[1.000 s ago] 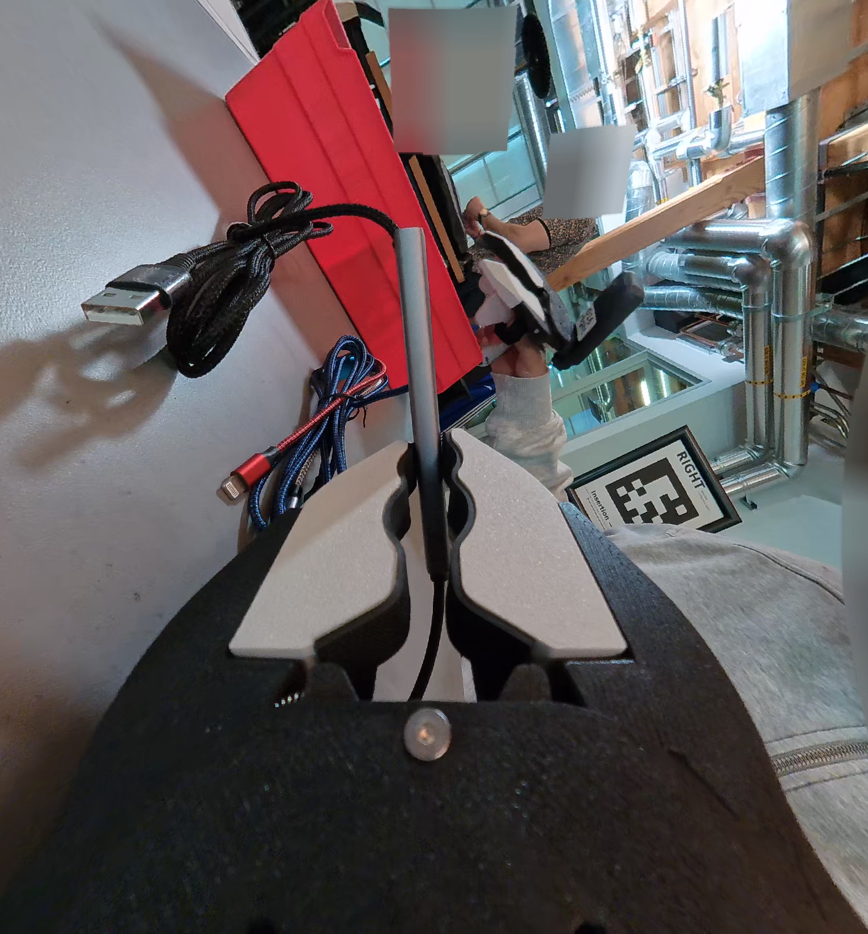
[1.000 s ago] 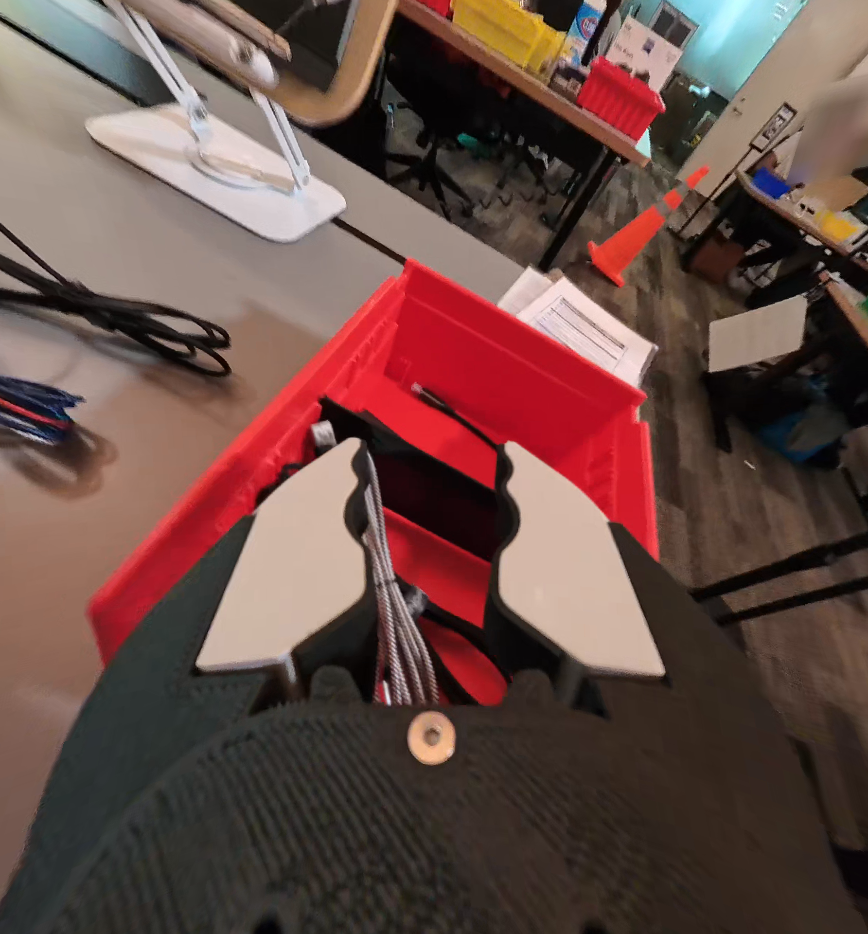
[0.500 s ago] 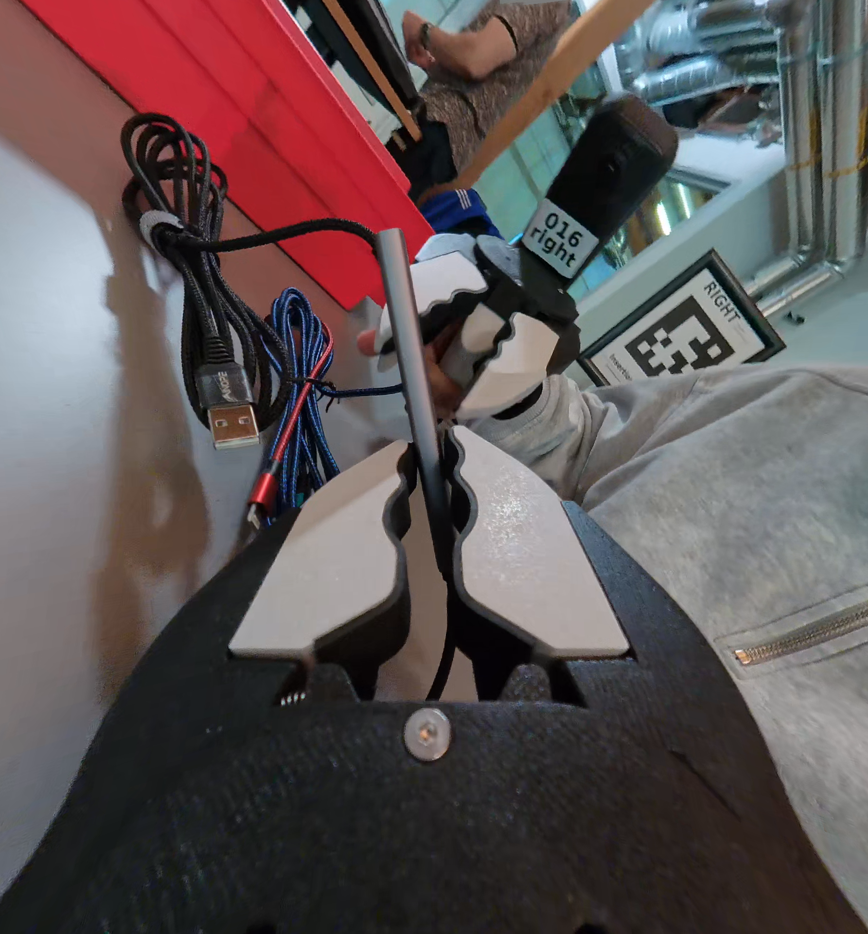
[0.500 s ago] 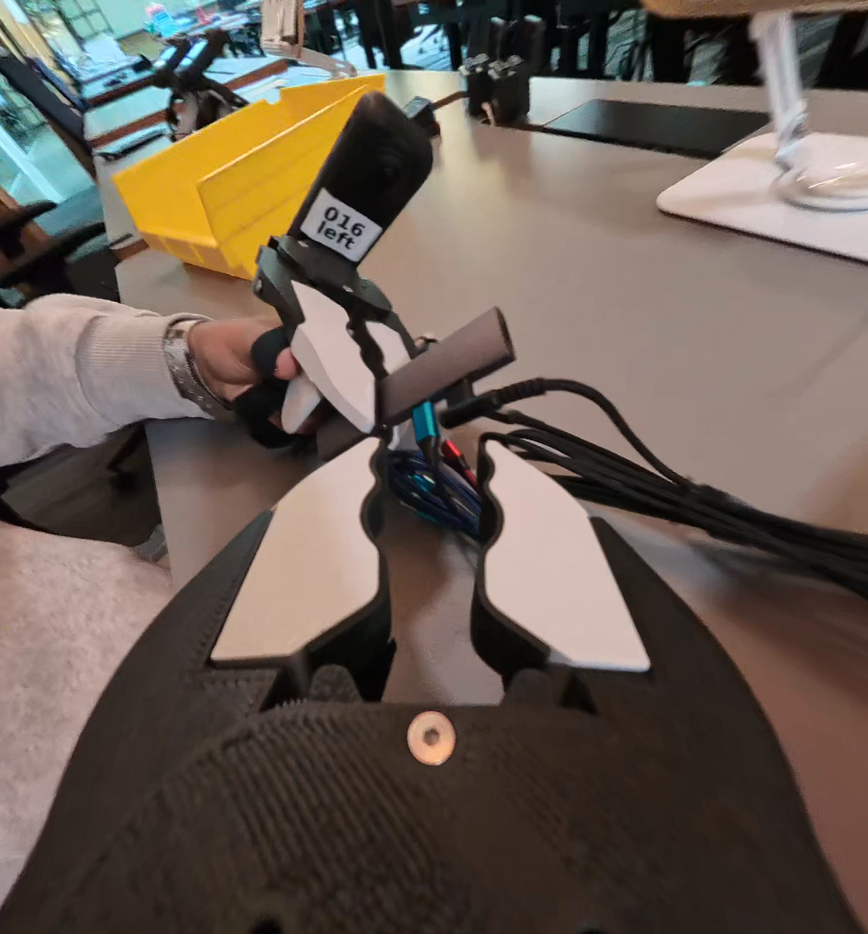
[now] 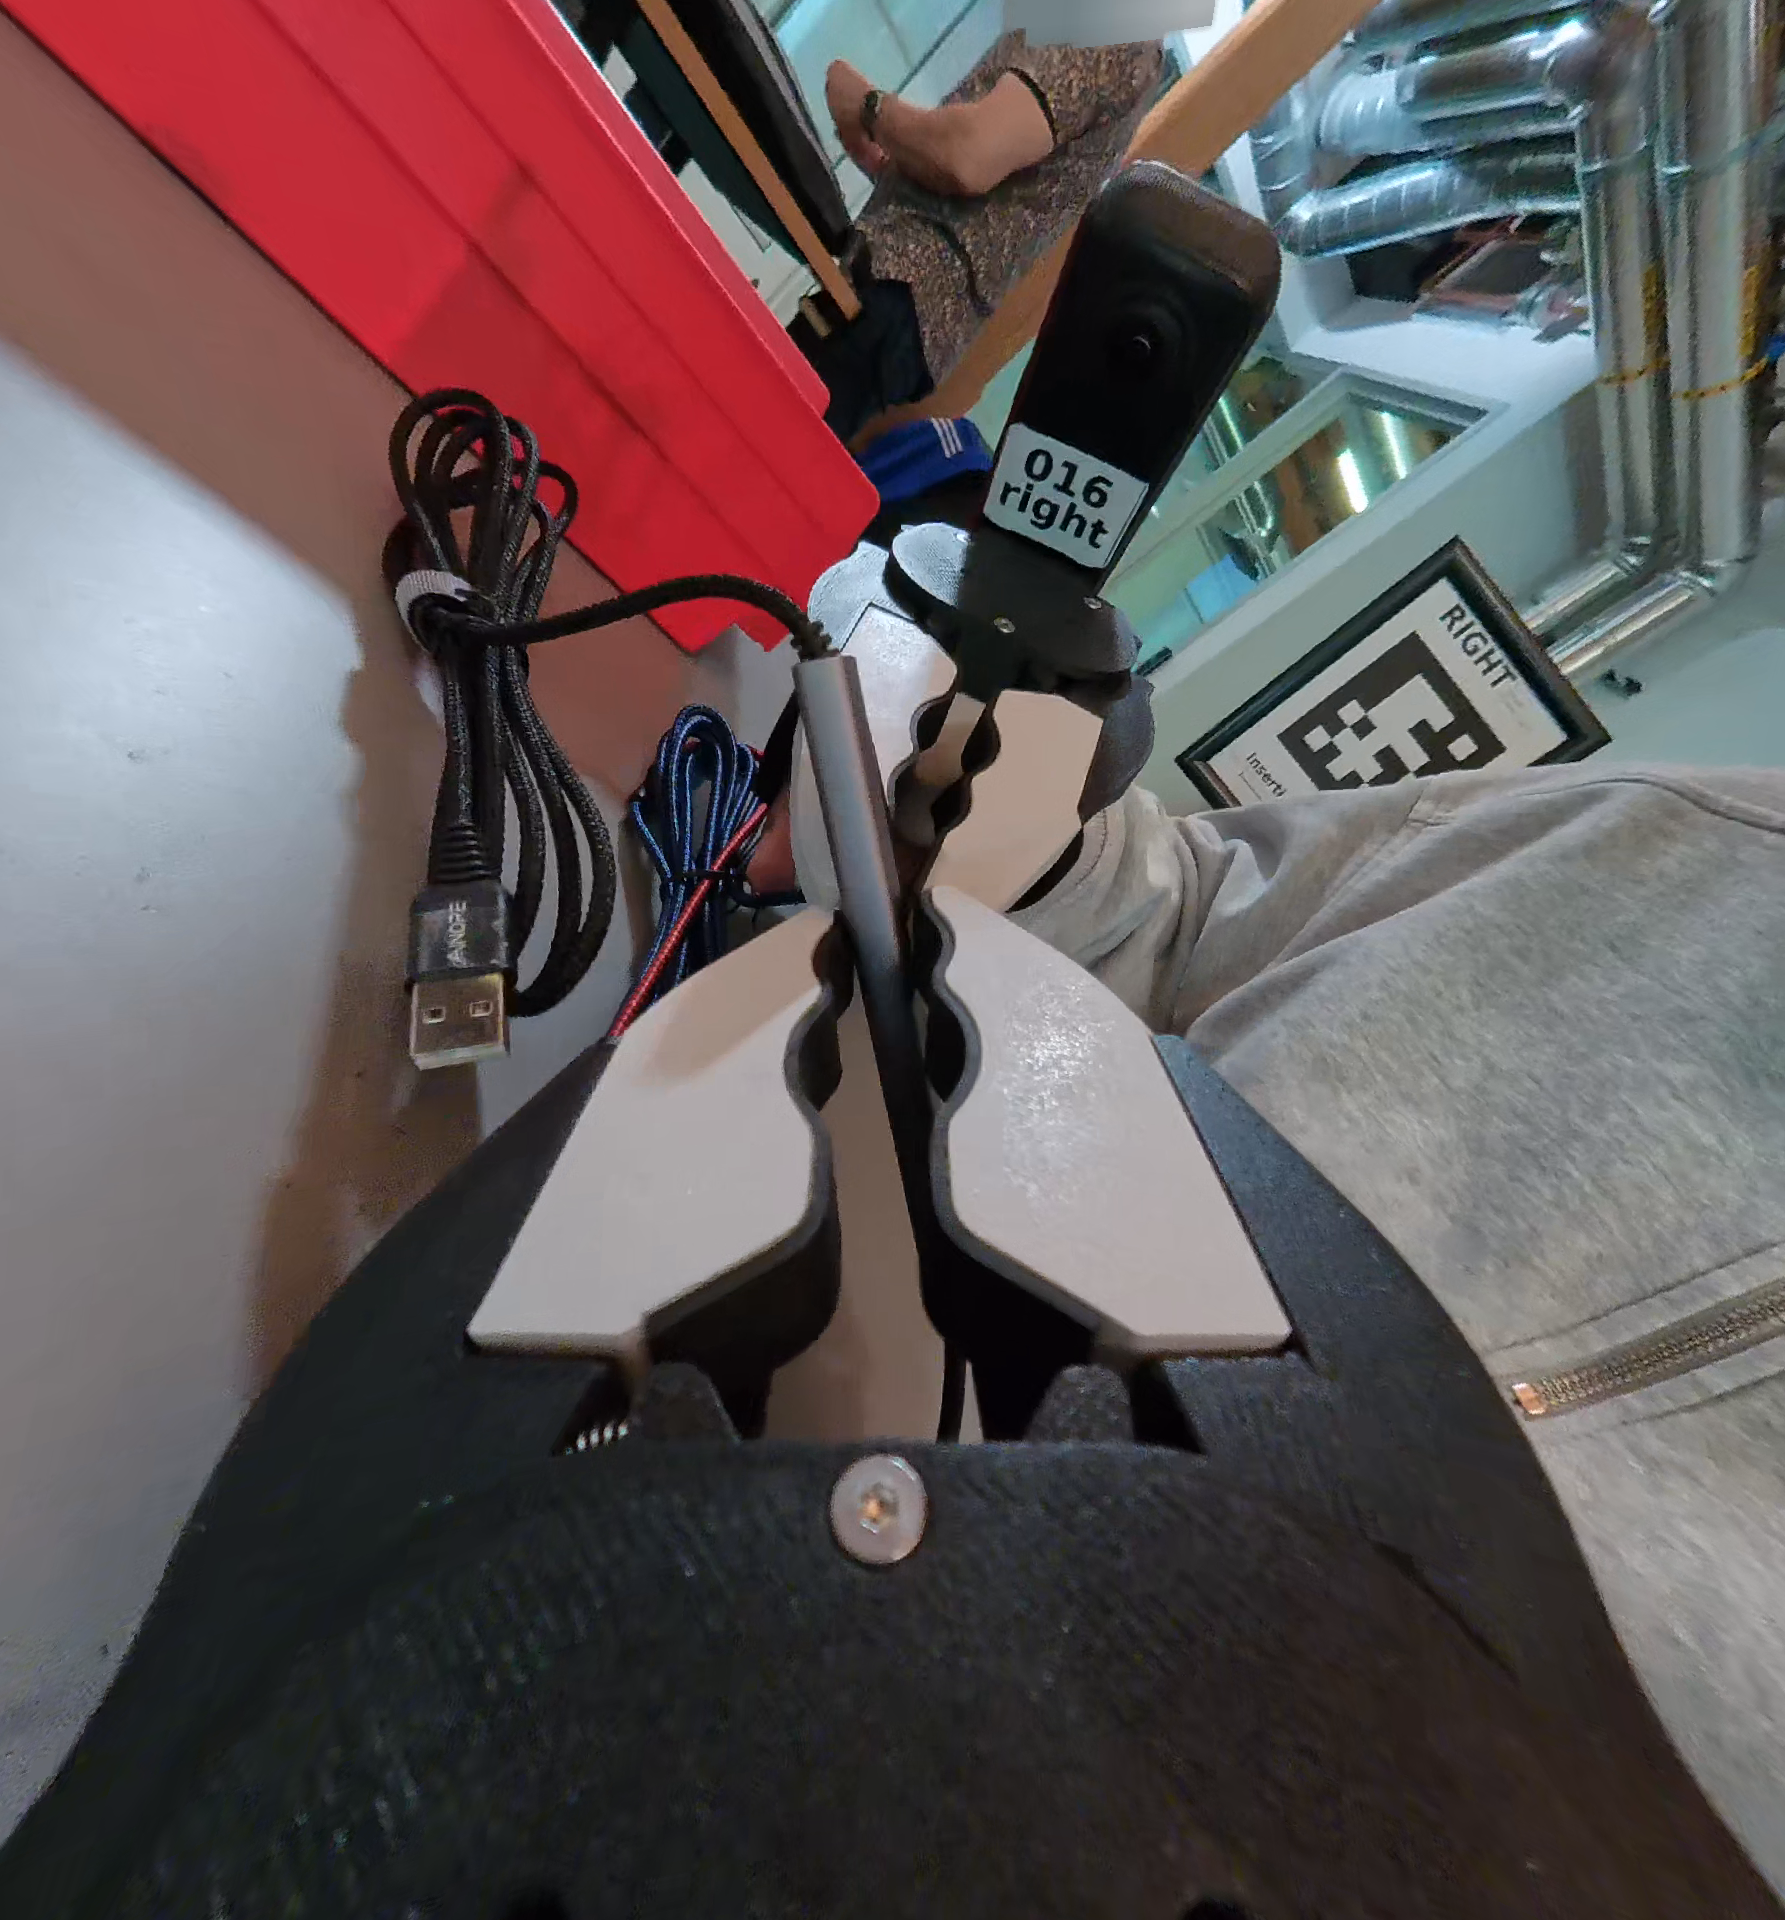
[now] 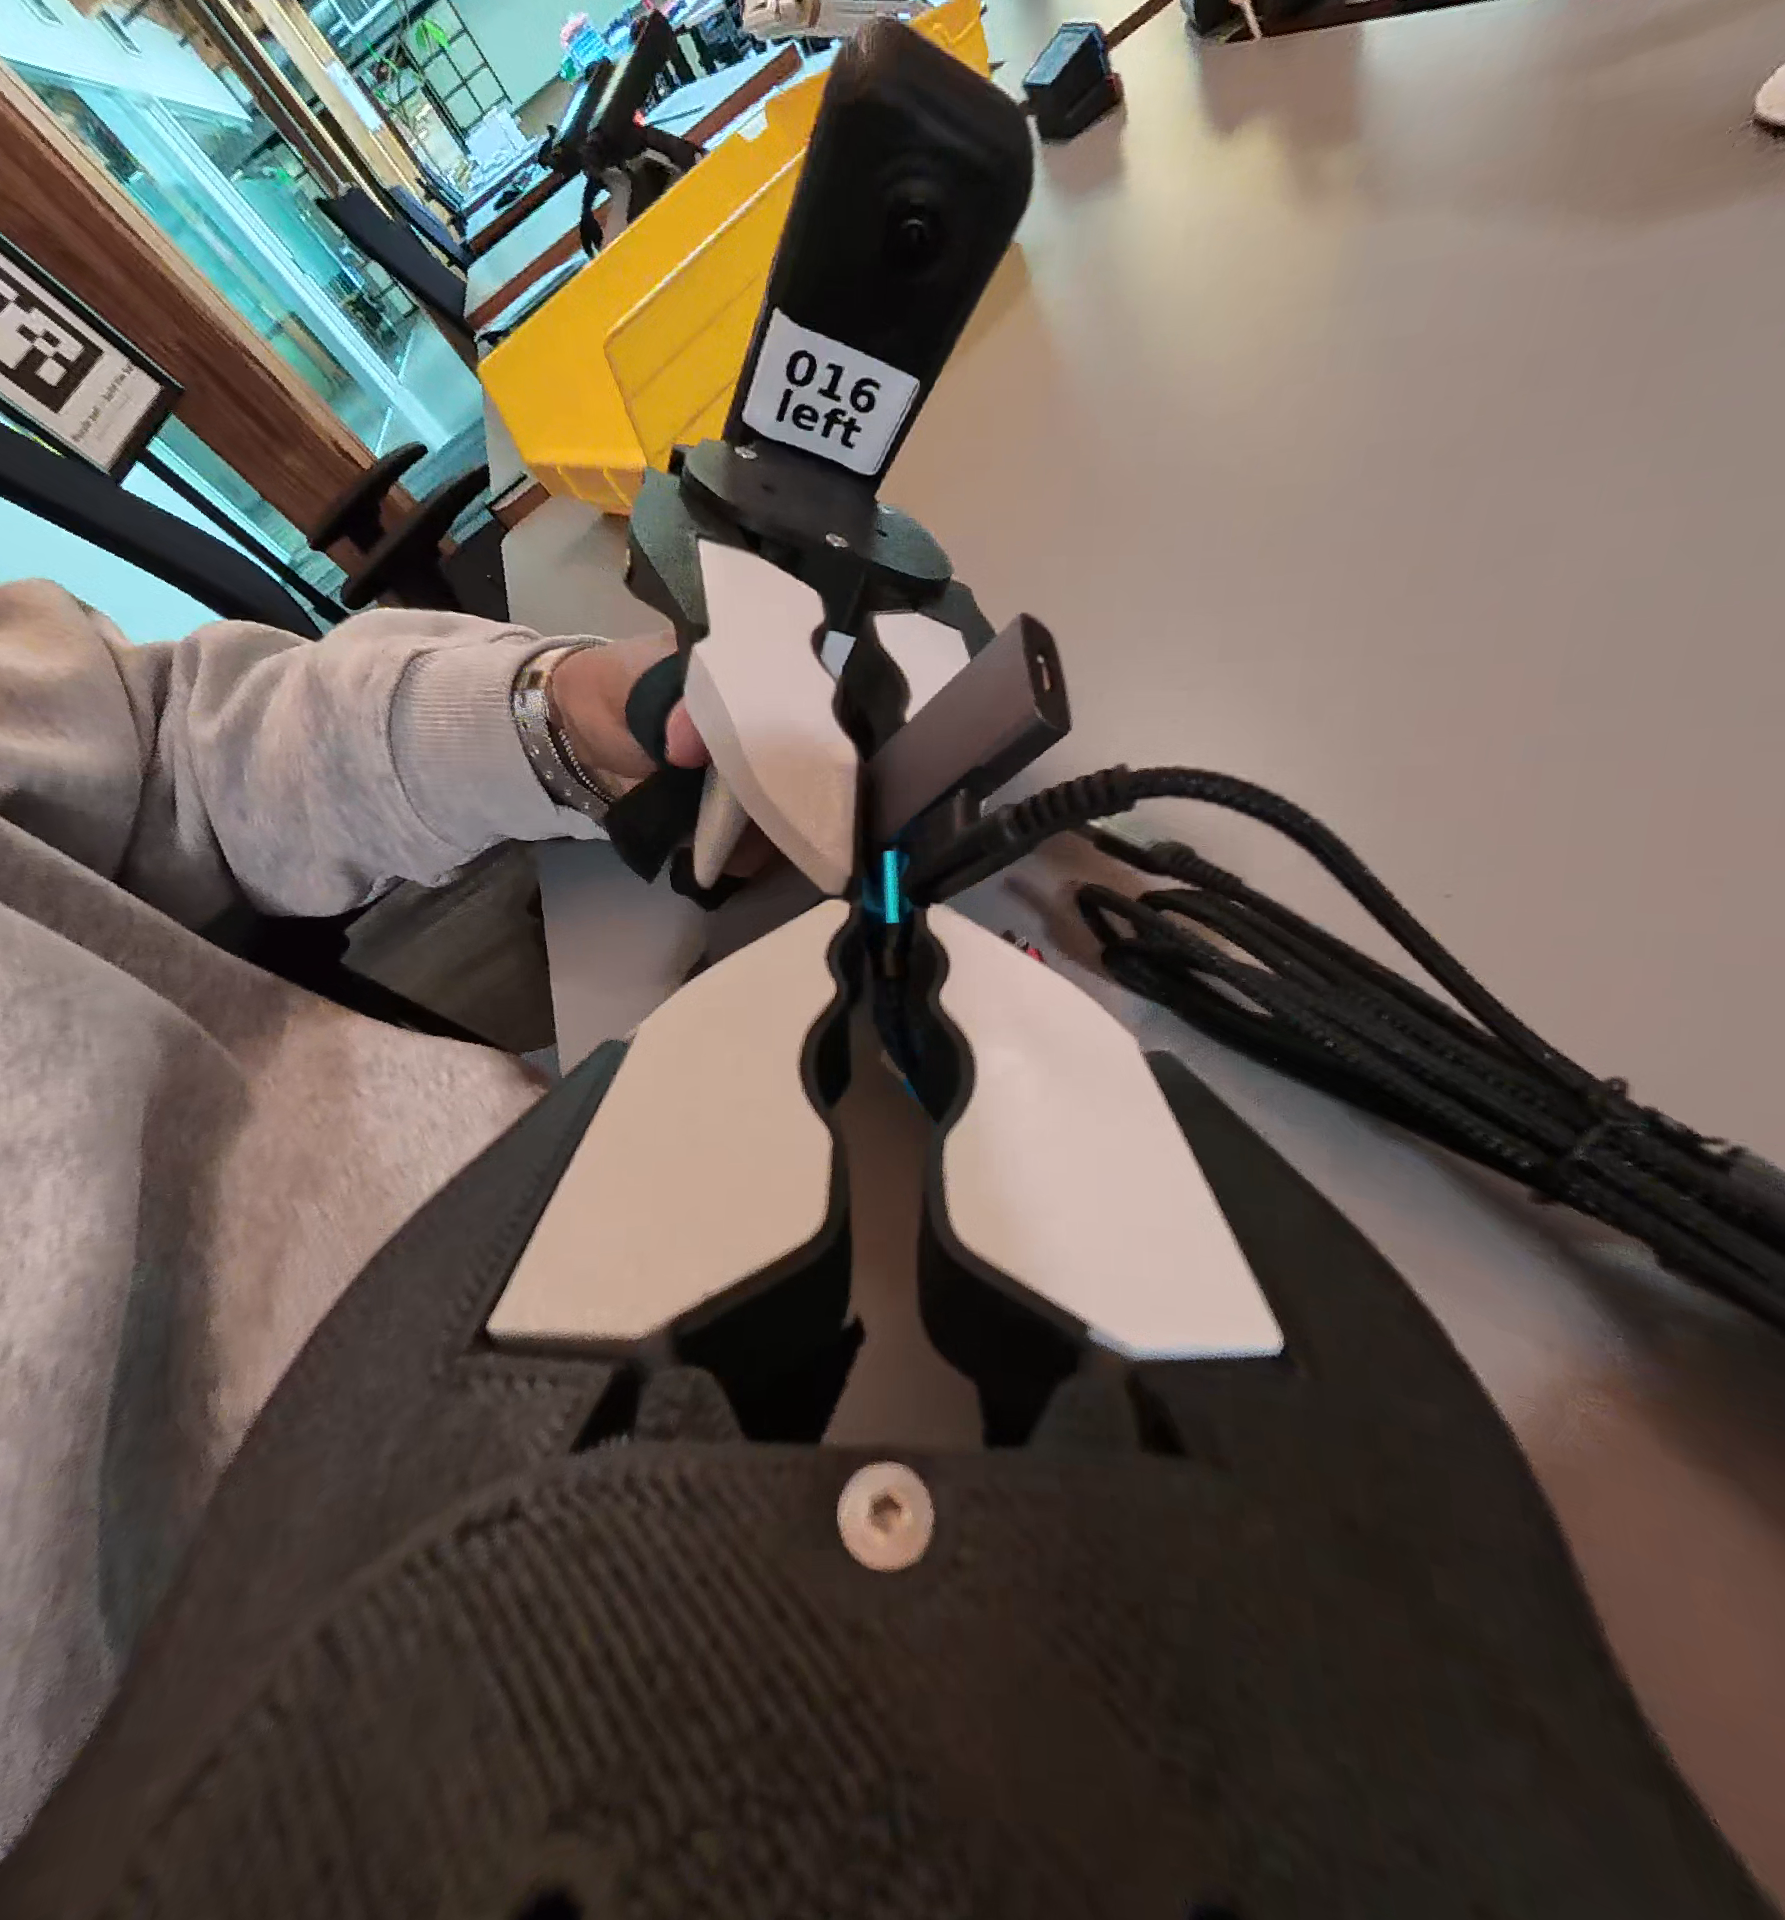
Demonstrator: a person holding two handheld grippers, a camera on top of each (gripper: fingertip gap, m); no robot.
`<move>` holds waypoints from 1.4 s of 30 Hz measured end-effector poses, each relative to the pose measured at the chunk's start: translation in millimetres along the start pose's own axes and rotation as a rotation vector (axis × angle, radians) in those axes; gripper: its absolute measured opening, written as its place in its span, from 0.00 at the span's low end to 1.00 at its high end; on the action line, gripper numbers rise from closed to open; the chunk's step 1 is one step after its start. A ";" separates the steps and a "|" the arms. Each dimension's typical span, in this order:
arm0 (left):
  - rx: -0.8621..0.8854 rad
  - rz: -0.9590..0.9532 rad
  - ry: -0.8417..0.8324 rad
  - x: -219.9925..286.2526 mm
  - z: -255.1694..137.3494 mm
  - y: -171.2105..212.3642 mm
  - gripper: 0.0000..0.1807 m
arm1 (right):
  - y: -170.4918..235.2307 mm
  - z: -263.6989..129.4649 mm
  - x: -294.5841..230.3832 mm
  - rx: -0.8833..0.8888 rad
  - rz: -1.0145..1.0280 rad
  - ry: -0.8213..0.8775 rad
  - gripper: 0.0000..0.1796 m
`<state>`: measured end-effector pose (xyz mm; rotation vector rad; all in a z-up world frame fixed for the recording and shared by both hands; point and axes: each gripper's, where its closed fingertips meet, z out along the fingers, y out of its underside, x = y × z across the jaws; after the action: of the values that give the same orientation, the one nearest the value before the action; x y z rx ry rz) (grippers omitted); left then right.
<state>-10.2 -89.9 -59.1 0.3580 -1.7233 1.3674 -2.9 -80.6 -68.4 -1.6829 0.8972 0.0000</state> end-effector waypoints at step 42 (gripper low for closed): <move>-0.275 0.675 -0.823 -33.8 -13.8 -6.2 0.12 | -10.5 -1.6 -1.2 0.038 -0.022 0.201 0.04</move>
<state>19.5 -89.5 -81.1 0.1896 -2.8699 1.5093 1.4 -80.9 -58.6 -1.6775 1.0215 -0.2025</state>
